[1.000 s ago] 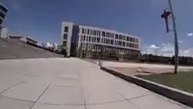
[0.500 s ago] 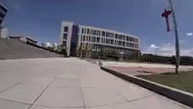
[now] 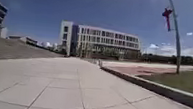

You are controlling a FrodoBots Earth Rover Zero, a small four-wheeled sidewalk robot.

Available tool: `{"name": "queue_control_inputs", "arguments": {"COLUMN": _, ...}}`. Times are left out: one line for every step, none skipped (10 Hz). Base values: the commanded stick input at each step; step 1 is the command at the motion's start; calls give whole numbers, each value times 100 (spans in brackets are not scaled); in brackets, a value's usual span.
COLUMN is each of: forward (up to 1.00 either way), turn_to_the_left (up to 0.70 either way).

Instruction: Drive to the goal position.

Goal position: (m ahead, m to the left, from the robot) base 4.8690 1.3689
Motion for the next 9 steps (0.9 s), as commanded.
{"name": "queue_control_inputs", "arguments": {"forward": 17, "turn_to_the_left": 0}}
{"name": "queue_control_inputs", "arguments": {"forward": 17, "turn_to_the_left": 1}}
{"name": "queue_control_inputs", "arguments": {"forward": 17, "turn_to_the_left": 1}}
{"name": "queue_control_inputs", "arguments": {"forward": 17, "turn_to_the_left": 0}}
{"name": "queue_control_inputs", "arguments": {"forward": 17, "turn_to_the_left": 0}}
{"name": "queue_control_inputs", "arguments": {"forward": 17, "turn_to_the_left": 0}}
{"name": "queue_control_inputs", "arguments": {"forward": 43, "turn_to_the_left": 1}}
{"name": "queue_control_inputs", "arguments": {"forward": 70, "turn_to_the_left": 2}}
{"name": "queue_control_inputs", "arguments": {"forward": 70, "turn_to_the_left": 1}}
